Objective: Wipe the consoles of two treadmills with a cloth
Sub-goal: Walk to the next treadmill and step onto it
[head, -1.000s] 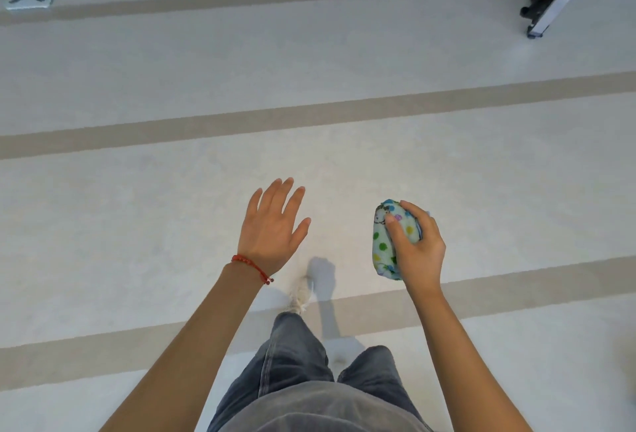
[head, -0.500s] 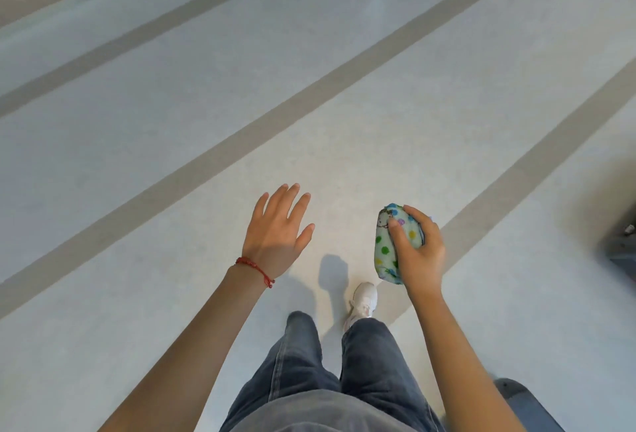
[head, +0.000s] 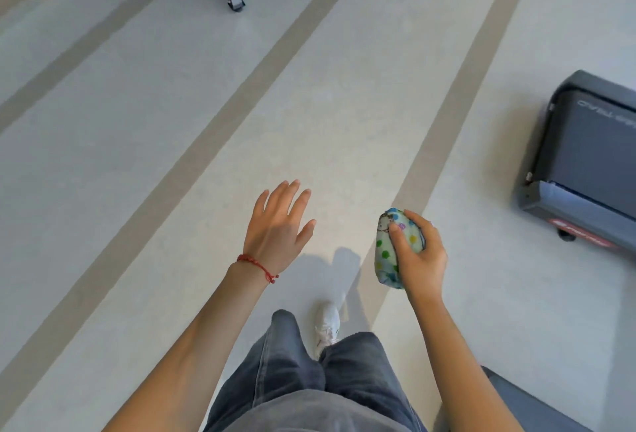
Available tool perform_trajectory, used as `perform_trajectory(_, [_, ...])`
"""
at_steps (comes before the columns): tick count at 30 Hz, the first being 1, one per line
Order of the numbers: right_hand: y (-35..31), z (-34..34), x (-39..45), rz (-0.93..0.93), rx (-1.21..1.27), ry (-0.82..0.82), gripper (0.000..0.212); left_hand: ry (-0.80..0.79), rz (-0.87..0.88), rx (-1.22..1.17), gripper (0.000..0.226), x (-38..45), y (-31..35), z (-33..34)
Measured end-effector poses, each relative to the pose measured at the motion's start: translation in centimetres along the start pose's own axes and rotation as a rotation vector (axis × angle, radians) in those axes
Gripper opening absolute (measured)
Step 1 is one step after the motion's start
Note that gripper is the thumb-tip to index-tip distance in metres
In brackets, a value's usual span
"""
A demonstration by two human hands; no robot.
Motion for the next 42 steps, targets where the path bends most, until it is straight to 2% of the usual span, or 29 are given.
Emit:
perform_trajectory(10, [-2.6,-1.2,14.2,0.105,0.015,0.140,0.020,-0.092,0.167,-0.009,0.049,17.8,-0.8,3.9])
perform_trajectory(20, [-9.0,-0.6,29.3,0.184,0.058,0.248,0.021,-0.127,0.301,-0.065,0.048,37.3,-3.5,5.7])
perform_trajectory(29, [-10.4,-3.0,42.4,0.217,0.049,0.297,0.025,-0.150,0.356,-0.086,0.049,51.7,-0.8,10.1])
perform_trajectory(42, [-10.7,-11.0,62.0,0.233,0.079,0.347,0.027,-0.191,0.420,-0.101,0.048,71.2,7.3,17.7])
Point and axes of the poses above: each hand's wrist, its own x-axis towards the middle knuckle, its own z-axis out of the palm, y = z × x, the point moved 5 cm from there along x, towards the middle knuckle, and after that the axes turned 15 degrees about -x, right-handed, at the moved point
